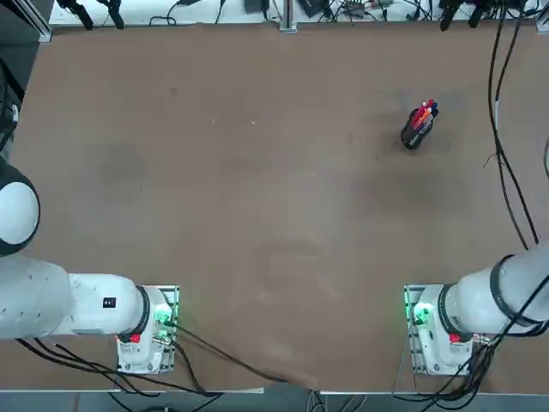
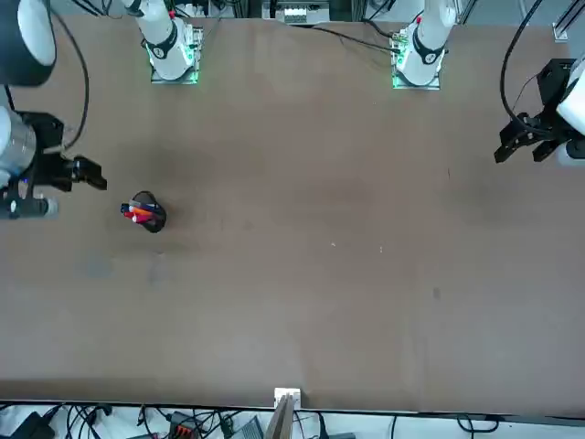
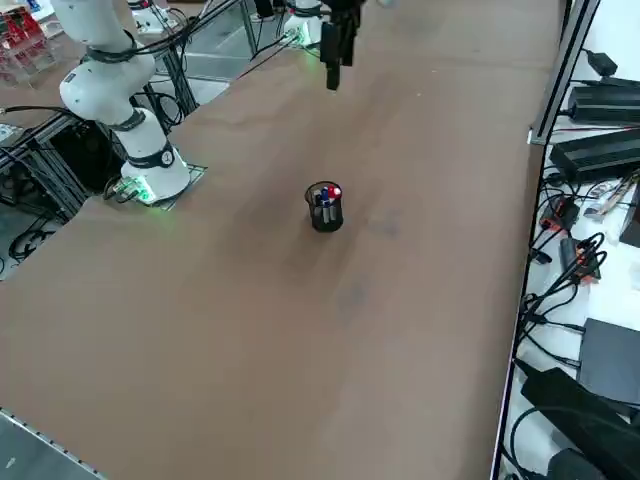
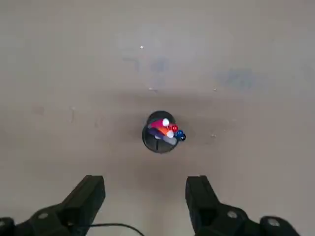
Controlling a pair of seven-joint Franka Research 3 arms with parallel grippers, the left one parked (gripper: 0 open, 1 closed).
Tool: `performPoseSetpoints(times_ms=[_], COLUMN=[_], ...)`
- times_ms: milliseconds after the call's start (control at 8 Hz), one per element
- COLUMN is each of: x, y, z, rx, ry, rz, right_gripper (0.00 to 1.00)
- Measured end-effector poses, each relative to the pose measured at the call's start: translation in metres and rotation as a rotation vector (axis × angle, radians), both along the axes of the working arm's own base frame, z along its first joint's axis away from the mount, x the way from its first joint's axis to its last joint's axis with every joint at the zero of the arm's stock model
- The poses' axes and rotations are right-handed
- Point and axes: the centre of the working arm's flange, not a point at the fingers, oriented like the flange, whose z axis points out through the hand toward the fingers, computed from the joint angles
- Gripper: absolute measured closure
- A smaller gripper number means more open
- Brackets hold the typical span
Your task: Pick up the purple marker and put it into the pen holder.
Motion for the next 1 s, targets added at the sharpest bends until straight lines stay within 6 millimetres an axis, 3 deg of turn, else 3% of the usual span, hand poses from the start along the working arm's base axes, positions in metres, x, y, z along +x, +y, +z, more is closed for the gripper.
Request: performPoseSetpoints(times_ms=[250, 500, 750, 1000], x=[-0.032, -0.047, -0.041, -0.034], y=[-0.002, -0.015, -0.035, -0.039], z=[0.025, 0.043, 0.031, 0.021], rx=[0.001, 0.001, 0.009, 0.012], ry=[-0.092, -0.126, -0.111, -0.095], rz=[0.011, -0.011, -0.046, -0.053], right_gripper=[0.00, 0.00, 0.00, 0.00])
